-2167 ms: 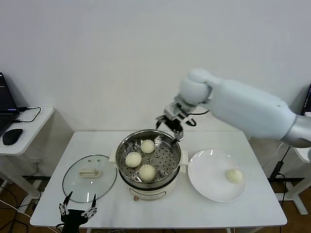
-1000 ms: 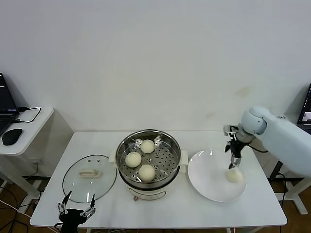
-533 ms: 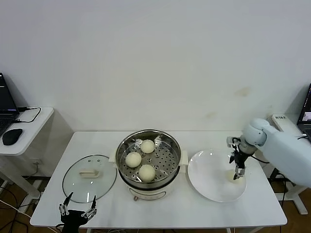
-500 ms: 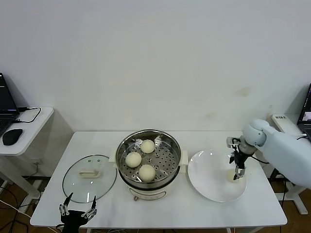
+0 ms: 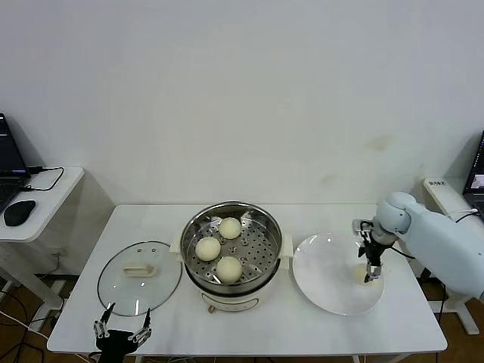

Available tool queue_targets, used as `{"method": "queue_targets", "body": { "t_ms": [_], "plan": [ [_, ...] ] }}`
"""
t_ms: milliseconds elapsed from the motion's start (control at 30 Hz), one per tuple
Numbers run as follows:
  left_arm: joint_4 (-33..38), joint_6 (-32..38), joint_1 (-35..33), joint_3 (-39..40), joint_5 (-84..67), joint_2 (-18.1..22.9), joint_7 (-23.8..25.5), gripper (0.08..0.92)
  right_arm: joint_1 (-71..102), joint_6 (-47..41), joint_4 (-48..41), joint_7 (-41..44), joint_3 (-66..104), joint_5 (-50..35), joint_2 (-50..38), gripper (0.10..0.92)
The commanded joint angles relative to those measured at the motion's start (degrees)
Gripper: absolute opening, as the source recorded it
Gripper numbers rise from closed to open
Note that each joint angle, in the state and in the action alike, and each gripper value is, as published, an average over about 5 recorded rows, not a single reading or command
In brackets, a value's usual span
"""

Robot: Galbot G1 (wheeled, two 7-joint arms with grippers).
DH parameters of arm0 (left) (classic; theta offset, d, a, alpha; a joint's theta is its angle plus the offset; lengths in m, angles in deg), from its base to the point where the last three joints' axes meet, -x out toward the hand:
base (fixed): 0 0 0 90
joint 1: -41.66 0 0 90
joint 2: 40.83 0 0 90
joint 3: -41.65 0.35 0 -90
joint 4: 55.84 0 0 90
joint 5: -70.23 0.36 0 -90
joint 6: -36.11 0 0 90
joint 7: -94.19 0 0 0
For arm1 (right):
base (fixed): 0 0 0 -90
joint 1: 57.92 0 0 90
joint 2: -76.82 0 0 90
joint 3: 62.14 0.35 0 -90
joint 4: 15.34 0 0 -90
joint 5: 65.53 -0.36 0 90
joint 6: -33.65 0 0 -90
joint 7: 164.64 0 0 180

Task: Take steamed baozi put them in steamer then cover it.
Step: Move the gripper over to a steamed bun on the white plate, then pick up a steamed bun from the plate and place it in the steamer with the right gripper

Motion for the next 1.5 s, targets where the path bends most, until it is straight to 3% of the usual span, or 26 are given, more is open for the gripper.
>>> {"method": "queue_targets", "body": {
  "t_ms": [33,667,967,1133,1500],
  "plan": [
    [-0.4,0.0,0.1,0.1,0.2,0.0,0.1,0.823,0.6,0.7,-1.4,-0.9,0.3,0.8,0.4,0.823],
    [-1.3,0.0,0.4,0.4,0.2,0.1,0.1,0.823,1.6,0.7,-3.2,-1.0,0.8,1.7,1.4,0.812],
    [-1.9,0.0,0.8,0.5,0.2,0.1,0.1,0.823,1.7,0.4,-3.5,-0.8,0.8,1.8,1.2,0.650],
    [-2.1,0.0,1.0,0.6,0.2,0.0,0.1,0.823,1.4,0.0,-3.1,-0.7,1.1,1.1,0.7,0.601],
    [-1.9,0.0,0.7,0.6,0.2,-0.7,0.1,0.823,-12.4,-5.5,3.6,1.4,-6.8,-13.4,-2.2,0.585]
  ]
}}
